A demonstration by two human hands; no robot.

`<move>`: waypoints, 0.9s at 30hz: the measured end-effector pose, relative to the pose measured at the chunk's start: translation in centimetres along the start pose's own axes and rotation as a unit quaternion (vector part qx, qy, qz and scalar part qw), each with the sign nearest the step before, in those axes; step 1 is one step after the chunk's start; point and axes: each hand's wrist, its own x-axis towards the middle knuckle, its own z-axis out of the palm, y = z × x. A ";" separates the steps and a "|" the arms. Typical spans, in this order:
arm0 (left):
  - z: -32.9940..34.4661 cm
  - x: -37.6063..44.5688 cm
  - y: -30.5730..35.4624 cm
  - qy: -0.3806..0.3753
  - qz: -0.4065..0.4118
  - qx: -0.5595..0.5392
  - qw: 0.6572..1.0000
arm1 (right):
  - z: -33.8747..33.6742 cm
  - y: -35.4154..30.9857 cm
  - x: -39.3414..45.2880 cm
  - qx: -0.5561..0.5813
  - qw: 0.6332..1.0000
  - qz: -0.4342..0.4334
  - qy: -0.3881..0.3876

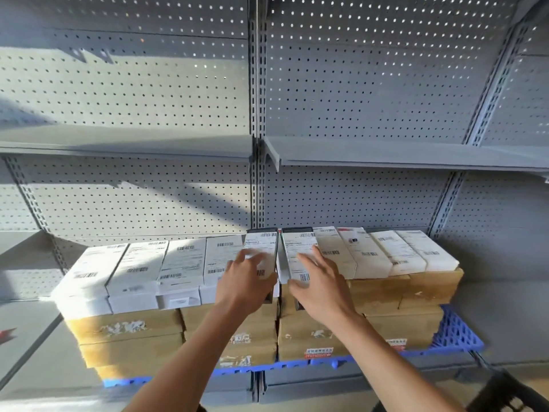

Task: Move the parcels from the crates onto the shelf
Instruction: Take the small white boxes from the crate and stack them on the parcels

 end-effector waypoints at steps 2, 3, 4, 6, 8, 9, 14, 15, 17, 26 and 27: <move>0.1 0.8 -0.2 -0.001 -0.009 -0.003 1.000 | 0.4 0.3 0.9 0.002 1.000 0.008 -0.002; 0.2 1.1 -0.3 0.000 -0.010 -0.006 1.000 | 0.5 0.5 1.3 0.002 1.000 0.012 -0.003; 0.4 1.4 -0.3 -0.001 -0.009 -0.007 1.000 | 0.6 0.7 1.6 0.001 1.000 0.015 -0.004; 0.6 1.9 -0.3 -0.005 -0.007 0.001 1.000 | 0.7 1.0 2.1 -0.007 1.000 0.017 -0.008; 1.0 2.3 -0.1 -0.012 -0.011 0.010 1.000 | 0.7 1.2 2.6 -0.028 0.999 0.012 -0.013; 1.2 2.5 0.0 -0.014 -0.012 0.014 1.000 | 0.7 1.4 2.8 -0.038 0.999 0.009 -0.016; 1.6 3.4 0.8 -0.009 -0.002 0.038 0.999 | 0.4 2.3 4.2 -0.045 0.998 0.014 -0.043; 1.7 3.5 0.9 -0.012 -0.003 0.048 0.999 | 0.4 2.5 4.4 -0.044 0.998 0.013 -0.047; 2.1 3.6 1.1 -0.014 0.000 0.066 0.998 | 0.7 2.8 4.7 -0.029 0.998 0.016 -0.052; 3.6 2.9 1.1 -0.026 0.001 0.098 0.995 | 0.9 3.3 4.0 -0.020 0.998 0.029 -0.049; 3.6 2.9 1.2 -0.026 0.001 0.097 0.995 | 0.9 3.3 4.0 -0.024 0.998 0.026 -0.049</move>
